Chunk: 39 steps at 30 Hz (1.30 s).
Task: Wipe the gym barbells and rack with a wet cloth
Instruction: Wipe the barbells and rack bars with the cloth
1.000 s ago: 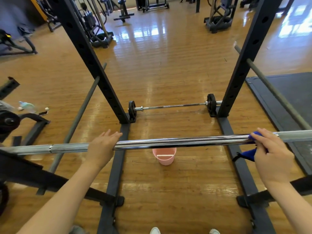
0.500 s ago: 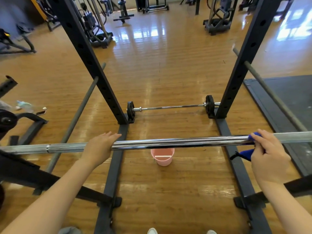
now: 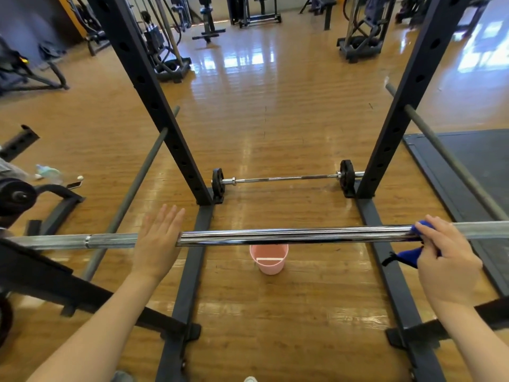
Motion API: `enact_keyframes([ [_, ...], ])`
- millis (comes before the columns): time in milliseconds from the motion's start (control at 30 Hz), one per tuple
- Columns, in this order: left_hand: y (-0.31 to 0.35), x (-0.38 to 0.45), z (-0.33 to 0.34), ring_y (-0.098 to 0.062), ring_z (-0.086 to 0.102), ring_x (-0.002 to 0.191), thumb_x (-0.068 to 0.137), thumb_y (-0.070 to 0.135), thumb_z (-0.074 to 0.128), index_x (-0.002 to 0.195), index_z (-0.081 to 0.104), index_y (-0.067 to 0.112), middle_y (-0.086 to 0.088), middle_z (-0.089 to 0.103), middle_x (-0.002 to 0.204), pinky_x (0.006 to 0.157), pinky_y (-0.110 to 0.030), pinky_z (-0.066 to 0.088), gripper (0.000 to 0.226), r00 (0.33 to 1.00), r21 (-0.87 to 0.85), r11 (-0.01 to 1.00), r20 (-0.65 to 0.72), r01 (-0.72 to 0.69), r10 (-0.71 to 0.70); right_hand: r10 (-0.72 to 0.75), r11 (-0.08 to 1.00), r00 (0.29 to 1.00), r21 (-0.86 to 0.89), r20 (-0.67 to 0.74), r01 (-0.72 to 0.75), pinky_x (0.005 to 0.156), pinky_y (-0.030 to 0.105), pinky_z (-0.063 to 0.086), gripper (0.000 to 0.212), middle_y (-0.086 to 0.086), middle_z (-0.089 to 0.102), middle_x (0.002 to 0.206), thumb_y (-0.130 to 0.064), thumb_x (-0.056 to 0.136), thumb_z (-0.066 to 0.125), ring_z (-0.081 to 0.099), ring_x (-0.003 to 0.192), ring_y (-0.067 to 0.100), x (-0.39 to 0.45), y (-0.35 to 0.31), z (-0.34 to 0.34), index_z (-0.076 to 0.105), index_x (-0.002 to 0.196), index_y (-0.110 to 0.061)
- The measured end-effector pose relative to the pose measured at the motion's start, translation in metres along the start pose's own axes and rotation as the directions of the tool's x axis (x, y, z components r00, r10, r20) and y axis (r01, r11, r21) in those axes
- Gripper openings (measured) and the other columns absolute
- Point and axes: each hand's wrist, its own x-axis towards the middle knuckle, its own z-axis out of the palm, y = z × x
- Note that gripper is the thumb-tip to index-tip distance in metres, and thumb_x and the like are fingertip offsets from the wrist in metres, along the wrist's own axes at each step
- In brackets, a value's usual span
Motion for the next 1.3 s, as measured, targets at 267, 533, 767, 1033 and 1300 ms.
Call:
enact_keyframes([
  [267,-0.006,0.011,0.000,-0.037,0.060,0.112,0.058,-0.016,0.075,0.106,0.068,0.000,-0.019,0.067,0.111,0.097,-0.047,0.044,0.051,0.980,0.034,0.997,0.190,-0.064,0.057,-0.001,1.000,0.999,0.015,-0.037,0.001,0.099,0.051,0.042,0.035,0.027,0.063,0.112,-0.012,0.094,0.040,0.057,0.109,0.040,-0.003,0.005,0.008,0.065,0.105,0.009],
  [533,0.002,0.021,-0.019,-0.017,0.019,0.144,0.088,-0.001,0.051,0.147,0.030,0.016,-0.002,0.028,0.154,0.117,-0.032,0.009,0.064,0.943,-0.008,1.000,0.331,-0.029,0.030,-0.105,0.994,0.994,0.023,0.032,0.105,0.101,0.043,0.040,0.036,0.024,0.062,0.116,-0.010,0.091,0.038,0.056,0.112,0.039,-0.011,0.002,0.003,0.065,0.107,0.007],
  [767,0.001,0.018,-0.017,-0.018,0.033,0.138,0.083,-0.002,0.058,0.141,0.042,0.014,-0.004,0.045,0.144,0.116,-0.035,0.013,0.062,0.943,-0.032,0.999,0.332,-0.008,0.018,-0.004,1.000,1.000,0.028,-0.030,0.005,0.101,0.041,0.040,0.023,0.025,0.063,0.113,0.000,0.091,0.050,0.059,0.109,0.039,-0.003,-0.007,0.008,0.066,0.105,0.008],
  [1033,0.013,0.023,-0.035,-0.016,0.025,0.141,0.093,0.006,0.050,0.144,0.037,0.027,0.003,0.041,0.147,0.115,-0.030,0.011,0.057,0.901,0.000,0.998,0.431,0.059,-0.053,0.052,0.999,0.996,0.018,-0.069,-0.051,0.099,0.055,0.042,0.023,0.026,0.062,0.116,0.005,0.090,0.051,0.057,0.111,0.041,-0.005,0.009,0.004,0.065,0.107,0.008],
  [1300,0.005,0.018,-0.023,-0.014,0.039,0.135,0.085,0.000,0.057,0.137,0.048,0.019,-0.001,0.053,0.137,0.116,-0.032,0.011,0.056,0.940,-0.037,0.999,0.342,0.017,-0.003,-0.050,0.998,0.998,0.041,-0.028,0.051,0.101,0.045,0.040,0.028,0.024,0.062,0.116,-0.002,0.091,0.044,0.057,0.112,0.038,-0.010,0.009,0.004,0.066,0.106,0.007],
])
